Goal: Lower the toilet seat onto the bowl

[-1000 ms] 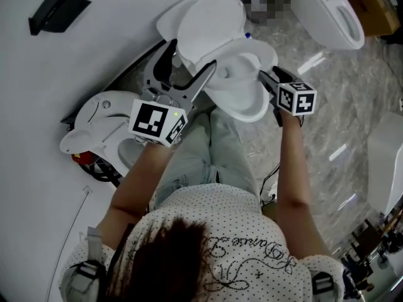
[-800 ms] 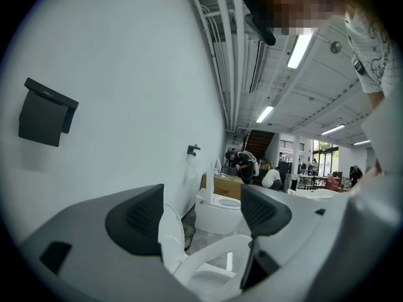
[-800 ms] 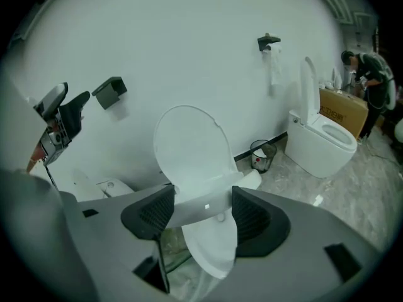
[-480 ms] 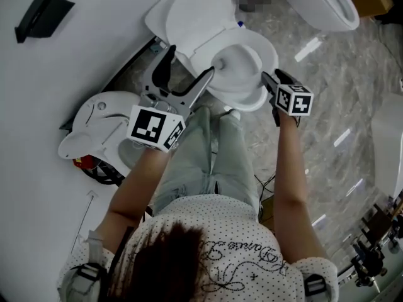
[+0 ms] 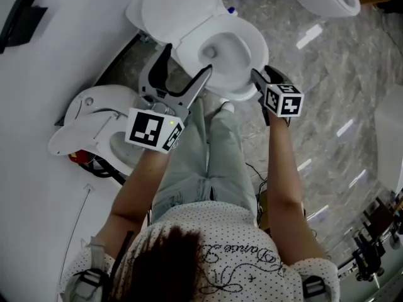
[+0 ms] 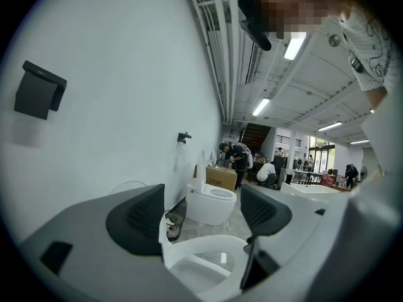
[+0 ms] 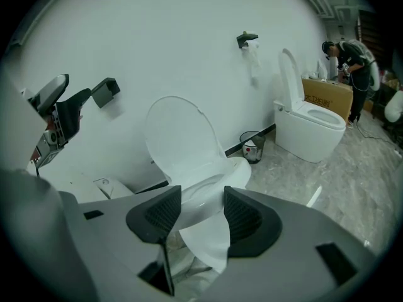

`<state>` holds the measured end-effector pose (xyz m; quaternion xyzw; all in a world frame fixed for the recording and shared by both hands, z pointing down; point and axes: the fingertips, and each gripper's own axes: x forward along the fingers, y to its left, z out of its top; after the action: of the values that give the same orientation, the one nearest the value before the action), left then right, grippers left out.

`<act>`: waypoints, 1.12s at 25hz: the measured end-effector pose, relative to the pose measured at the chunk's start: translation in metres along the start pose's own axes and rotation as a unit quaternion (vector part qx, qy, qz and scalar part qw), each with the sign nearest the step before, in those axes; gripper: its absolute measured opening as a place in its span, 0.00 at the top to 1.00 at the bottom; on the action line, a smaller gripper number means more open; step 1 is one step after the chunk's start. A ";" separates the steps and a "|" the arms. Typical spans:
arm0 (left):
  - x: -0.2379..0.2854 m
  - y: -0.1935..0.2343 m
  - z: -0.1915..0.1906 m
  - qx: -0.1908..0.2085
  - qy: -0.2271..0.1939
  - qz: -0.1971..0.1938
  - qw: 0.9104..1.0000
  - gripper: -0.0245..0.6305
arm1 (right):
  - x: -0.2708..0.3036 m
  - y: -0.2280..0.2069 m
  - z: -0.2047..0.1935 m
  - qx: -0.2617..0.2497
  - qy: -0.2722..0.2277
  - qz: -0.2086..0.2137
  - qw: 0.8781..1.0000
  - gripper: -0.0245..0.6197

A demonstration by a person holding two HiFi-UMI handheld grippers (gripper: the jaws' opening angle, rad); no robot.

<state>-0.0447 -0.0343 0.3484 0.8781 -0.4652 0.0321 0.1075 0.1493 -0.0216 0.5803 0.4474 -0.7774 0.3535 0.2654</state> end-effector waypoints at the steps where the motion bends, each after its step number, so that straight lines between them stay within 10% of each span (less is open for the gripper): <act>1: 0.002 -0.004 -0.004 0.000 0.001 0.001 1.000 0.40 | 0.000 -0.002 -0.003 -0.001 0.001 0.002 1.000 0.61; 28: 0.052 -0.020 -0.117 -0.012 0.059 0.025 0.998 0.40 | 0.038 -0.068 -0.141 0.005 0.075 -0.001 0.997 0.64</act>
<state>0.0061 -0.0395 0.4676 0.8612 -0.4805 0.0812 0.1445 0.2053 0.0468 0.7147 0.4221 -0.7530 0.3896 0.3209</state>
